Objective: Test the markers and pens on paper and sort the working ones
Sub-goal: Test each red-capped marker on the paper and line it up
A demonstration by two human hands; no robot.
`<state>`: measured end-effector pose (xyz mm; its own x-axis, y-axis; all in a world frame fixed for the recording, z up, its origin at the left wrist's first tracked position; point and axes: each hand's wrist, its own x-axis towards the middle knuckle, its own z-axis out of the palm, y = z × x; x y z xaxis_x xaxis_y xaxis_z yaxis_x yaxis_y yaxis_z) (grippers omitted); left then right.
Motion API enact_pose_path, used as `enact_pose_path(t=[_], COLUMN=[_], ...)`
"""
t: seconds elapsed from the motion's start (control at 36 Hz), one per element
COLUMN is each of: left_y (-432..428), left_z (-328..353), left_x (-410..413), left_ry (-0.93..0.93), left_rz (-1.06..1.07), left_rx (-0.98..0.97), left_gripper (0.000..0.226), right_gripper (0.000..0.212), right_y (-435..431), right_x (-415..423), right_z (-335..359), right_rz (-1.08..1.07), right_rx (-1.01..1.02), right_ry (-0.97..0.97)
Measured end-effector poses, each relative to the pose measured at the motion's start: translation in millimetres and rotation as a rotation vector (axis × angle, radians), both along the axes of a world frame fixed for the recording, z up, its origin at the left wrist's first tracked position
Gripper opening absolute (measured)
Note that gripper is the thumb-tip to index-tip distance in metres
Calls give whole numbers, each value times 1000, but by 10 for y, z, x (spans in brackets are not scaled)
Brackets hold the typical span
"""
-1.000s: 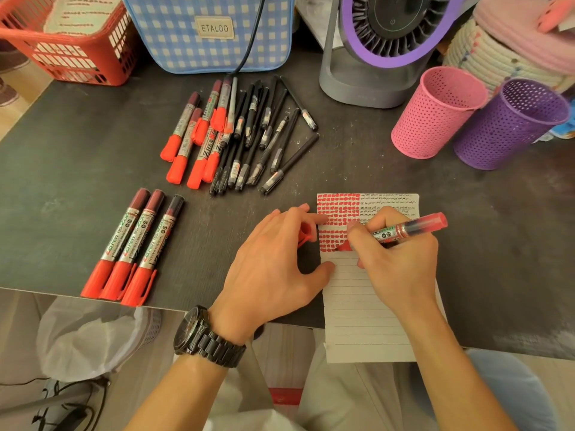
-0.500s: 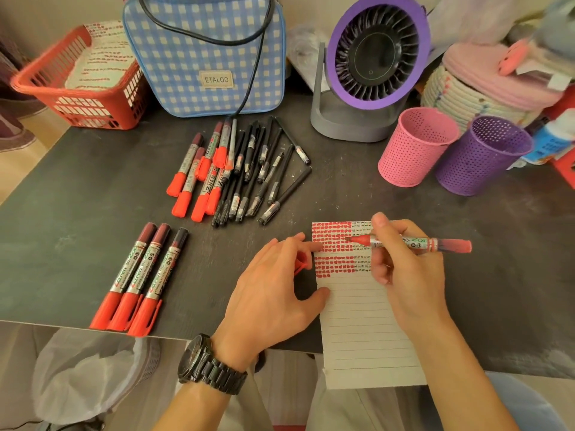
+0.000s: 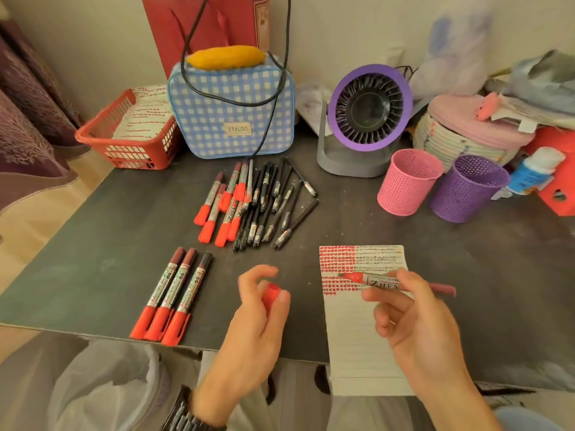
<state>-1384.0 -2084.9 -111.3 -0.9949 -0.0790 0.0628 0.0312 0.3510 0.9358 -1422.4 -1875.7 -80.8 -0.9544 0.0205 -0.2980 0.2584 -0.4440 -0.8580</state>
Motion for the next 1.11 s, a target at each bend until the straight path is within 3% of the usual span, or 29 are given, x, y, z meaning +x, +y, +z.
enact_pose_path(t=[0.14, 0.28, 0.39, 0.56, 0.89, 1.11], left_y=[-183, -270, -256, -195, -136, -199], left_z=[-41, -56, -26, 33, 36, 52], left_x=[378, 611, 703, 716, 687, 700], left_ry=[-31, 4, -13, 16, 46, 31], left_rz=[58, 147, 149, 137, 30, -12], left_rx=[78, 99, 143, 203, 90, 74], left_gripper=[19, 34, 31, 30, 26, 21], right_gripper=[32, 39, 65, 62, 43, 57], right_y=[-163, -319, -411, -463, -499, -328], right_x=[232, 441, 559, 651, 725, 667], right_z=[-8, -42, -68, -64, -130, -169], right_rz=[-7, 28, 67, 96, 164, 326], right_rx=[102, 145, 188, 227, 311, 344], right_ry=[27, 43, 39, 64, 84, 84])
